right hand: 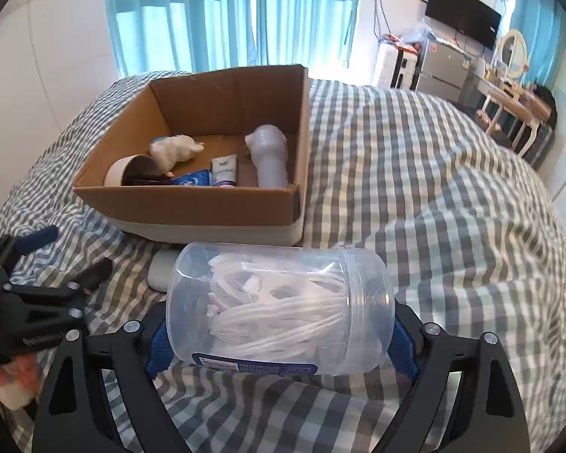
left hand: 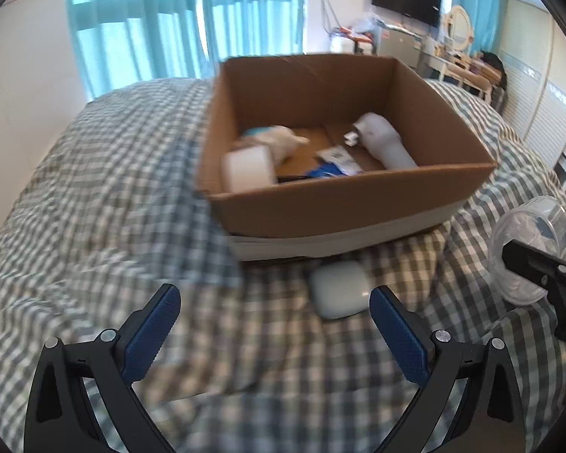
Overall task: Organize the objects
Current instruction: 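Grasp the white earbud case with the left gripper while the right holds the clear jar, then lift the earbud case and cable jar and carry both over the box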
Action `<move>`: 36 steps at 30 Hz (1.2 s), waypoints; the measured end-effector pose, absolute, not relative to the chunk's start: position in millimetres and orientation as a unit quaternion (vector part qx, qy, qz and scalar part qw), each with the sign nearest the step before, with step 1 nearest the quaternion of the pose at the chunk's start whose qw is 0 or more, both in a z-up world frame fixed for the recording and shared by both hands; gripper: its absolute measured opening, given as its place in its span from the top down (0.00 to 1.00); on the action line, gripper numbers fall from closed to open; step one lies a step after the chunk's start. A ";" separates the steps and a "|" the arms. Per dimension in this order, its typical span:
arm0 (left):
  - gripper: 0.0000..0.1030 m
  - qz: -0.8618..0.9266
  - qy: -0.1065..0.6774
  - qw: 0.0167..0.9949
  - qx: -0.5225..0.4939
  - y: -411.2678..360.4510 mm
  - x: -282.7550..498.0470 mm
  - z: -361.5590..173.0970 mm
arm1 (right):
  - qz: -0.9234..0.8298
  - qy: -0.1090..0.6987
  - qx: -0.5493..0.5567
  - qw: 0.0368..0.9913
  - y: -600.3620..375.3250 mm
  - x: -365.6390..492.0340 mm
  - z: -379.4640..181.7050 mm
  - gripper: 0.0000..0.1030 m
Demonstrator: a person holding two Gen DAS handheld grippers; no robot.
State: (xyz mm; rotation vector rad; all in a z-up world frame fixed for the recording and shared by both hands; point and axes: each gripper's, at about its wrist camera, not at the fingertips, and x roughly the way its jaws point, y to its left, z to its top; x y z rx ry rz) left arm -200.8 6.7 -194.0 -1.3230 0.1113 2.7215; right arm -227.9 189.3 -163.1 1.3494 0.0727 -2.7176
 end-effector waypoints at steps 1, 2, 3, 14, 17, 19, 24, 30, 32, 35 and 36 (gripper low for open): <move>0.01 0.897 0.041 0.061 -0.436 12.5 -202.9 -196.7 | -0.893 0.019 0.446 0.056 191.0 -228.3 -166.9 0.14; 0.02 0.896 0.046 0.065 -0.437 18.9 -204.6 -200.9 | -0.892 0.017 0.448 0.057 191.7 -229.0 -169.9 0.14; 0.03 0.895 0.048 0.070 -0.439 23.6 -207.7 -204.0 | -0.892 0.014 0.449 0.060 193.1 -229.0 -172.3 0.14; 0.32 0.859 0.034 0.111 -0.499 52.4 -237.7 -251.8 | -0.889 -0.006 0.454 0.069 196.1 -229.1 -183.8 0.14; 0.42 0.856 0.031 0.110 -0.504 52.3 -241.3 -257.1 | -0.886 0.003 0.458 0.070 192.3 -228.8 -186.5 0.14; 0.48 0.857 0.023 0.107 -0.504 48.5 -241.6 -256.6 | -0.886 0.008 0.459 0.070 190.4 -227.8 -187.3 0.14; 0.49 0.860 0.025 0.103 -0.499 45.5 -230.8 -247.0 | -0.889 0.009 0.453 0.065 191.9 -223.0 -185.3 0.14; 0.48 0.859 0.060 0.088 -0.501 46.7 -205.5 -228.3 | -0.893 0.024 0.445 0.060 184.6 -211.2 -180.4 0.14; 0.48 0.859 0.062 0.081 -0.502 42.3 -195.7 -221.7 | -0.895 0.026 0.442 0.060 182.6 -206.7 -178.1 0.14; 0.48 0.862 0.061 0.072 -0.497 33.3 -180.7 -211.3 | -0.896 0.023 0.440 0.057 180.6 -198.5 -174.3 0.14; 0.48 0.864 0.061 0.070 -0.495 30.4 -175.7 -207.8 | -0.896 0.023 0.439 0.057 179.2 -196.4 -172.9 0.14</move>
